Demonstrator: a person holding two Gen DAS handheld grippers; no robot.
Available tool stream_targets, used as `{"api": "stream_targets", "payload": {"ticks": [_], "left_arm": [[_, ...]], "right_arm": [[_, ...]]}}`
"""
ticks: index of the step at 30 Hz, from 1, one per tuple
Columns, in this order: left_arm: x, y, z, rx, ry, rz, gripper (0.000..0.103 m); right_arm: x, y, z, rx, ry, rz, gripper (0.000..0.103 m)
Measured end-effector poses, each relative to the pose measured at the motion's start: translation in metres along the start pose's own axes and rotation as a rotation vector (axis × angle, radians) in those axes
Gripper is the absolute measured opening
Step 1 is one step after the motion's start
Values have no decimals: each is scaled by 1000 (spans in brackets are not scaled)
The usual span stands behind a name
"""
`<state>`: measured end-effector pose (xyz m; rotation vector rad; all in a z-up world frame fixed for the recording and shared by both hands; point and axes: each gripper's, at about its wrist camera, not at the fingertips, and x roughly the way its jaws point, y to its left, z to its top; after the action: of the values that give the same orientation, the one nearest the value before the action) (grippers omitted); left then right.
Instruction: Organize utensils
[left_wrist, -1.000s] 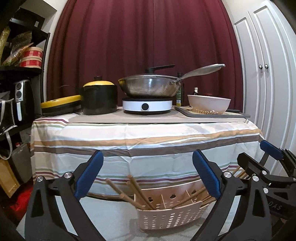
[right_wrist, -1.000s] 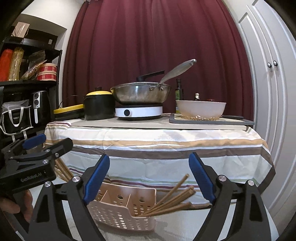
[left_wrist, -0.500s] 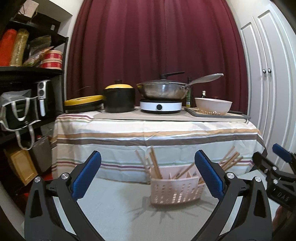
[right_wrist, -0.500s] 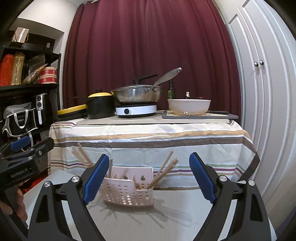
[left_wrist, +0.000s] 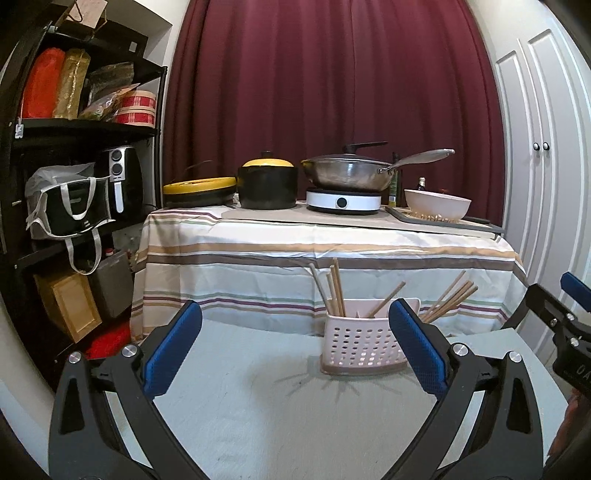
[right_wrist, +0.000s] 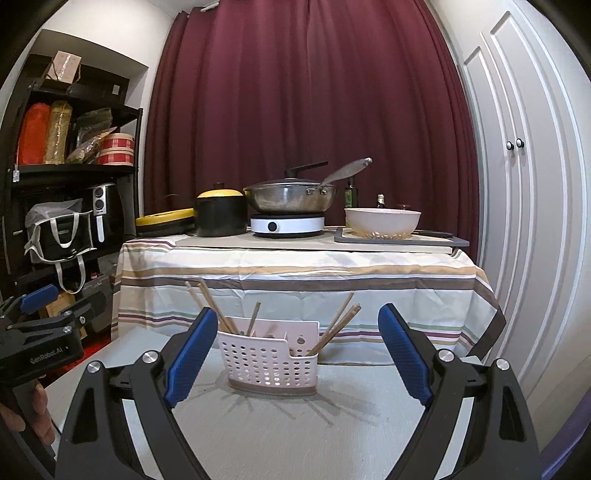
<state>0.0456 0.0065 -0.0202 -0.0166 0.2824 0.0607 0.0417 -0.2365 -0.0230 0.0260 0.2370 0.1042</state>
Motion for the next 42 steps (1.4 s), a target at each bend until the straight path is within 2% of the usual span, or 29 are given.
{"api": "stream_targets", "payload": {"ticks": [13, 42], "left_arm": [[-13, 11, -4, -26, -2, -2, 99], [-10, 12, -3, -42, -4, 5, 99]], "right_arm": [[-9, 5, -3, -12, -11, -4, 86], [-9, 1, -6, -8, -2, -1, 86]]}}
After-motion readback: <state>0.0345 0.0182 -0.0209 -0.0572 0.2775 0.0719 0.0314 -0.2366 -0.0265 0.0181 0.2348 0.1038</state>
